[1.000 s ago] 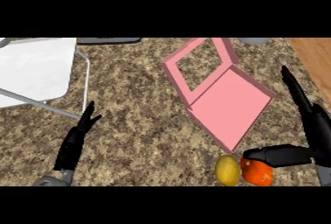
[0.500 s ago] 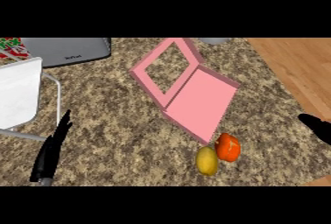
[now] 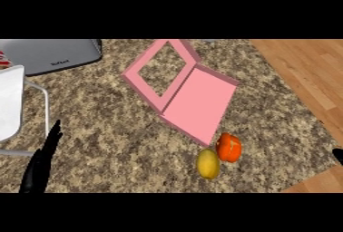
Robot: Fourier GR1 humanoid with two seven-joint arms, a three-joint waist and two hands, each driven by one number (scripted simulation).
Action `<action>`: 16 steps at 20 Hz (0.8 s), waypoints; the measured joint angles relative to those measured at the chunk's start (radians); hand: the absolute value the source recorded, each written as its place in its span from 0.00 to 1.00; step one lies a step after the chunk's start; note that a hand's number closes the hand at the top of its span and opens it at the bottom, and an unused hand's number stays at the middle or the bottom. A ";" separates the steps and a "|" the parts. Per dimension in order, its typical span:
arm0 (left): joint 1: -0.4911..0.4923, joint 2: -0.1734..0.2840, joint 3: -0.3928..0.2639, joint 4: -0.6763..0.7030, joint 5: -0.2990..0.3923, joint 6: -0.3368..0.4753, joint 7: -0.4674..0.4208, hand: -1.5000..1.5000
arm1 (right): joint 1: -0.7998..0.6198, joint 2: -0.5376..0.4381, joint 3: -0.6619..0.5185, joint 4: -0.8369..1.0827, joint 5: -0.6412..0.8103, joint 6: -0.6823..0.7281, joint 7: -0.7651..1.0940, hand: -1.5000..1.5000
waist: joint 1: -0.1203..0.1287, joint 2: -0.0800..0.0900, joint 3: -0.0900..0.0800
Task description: Pick the lemon from the cutting board and place it in the cardboard box
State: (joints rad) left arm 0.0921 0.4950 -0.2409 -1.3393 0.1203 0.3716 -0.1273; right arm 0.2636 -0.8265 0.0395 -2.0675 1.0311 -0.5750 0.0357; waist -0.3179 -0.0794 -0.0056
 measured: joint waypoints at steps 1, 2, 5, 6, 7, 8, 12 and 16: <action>0.002 0.002 0.001 -0.006 0.003 -0.001 0.001 0.50 | 0.028 0.015 0.004 -0.005 0.034 0.004 0.018 0.00 | 0.000 0.003 0.000; 0.003 0.003 0.001 -0.010 0.003 -0.003 0.000 0.50 | 0.054 0.032 0.008 -0.010 0.069 0.007 0.036 0.00 | 0.001 0.006 -0.001; 0.003 0.007 0.001 -0.020 0.005 -0.006 0.001 0.50 | 0.129 0.085 0.022 -0.027 0.175 0.020 0.092 0.00 | 0.005 0.015 -0.003; 0.001 0.007 0.001 -0.023 0.007 -0.008 0.001 0.50 | 0.152 0.105 0.023 -0.032 0.211 0.026 0.114 0.00 | 0.008 0.018 -0.004; -0.001 0.007 0.001 -0.026 0.008 -0.008 0.003 0.50 | 0.175 0.126 0.027 -0.036 0.247 0.032 0.134 0.00 | 0.011 0.021 -0.004; -0.002 0.007 0.001 -0.029 0.010 -0.011 0.003 0.50 | 0.196 0.149 0.030 -0.040 0.282 0.039 0.157 0.00 | 0.015 0.023 -0.004; -0.018 0.007 -0.006 -0.038 0.012 -0.024 0.007 0.50 | 0.270 0.244 0.038 -0.058 0.435 0.069 0.247 0.00 | 0.038 0.034 -0.006; -0.035 0.005 -0.015 -0.043 0.011 -0.035 0.008 0.50 | 0.331 0.352 0.051 -0.079 0.594 0.101 0.342 0.00 | 0.065 0.044 -0.006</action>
State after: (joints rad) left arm 0.0570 0.5001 -0.2562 -1.3828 0.1316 0.3362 -0.1190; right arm 0.5945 -0.4746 0.0904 -2.1463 1.6251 -0.4737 0.3776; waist -0.2526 -0.0353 -0.0121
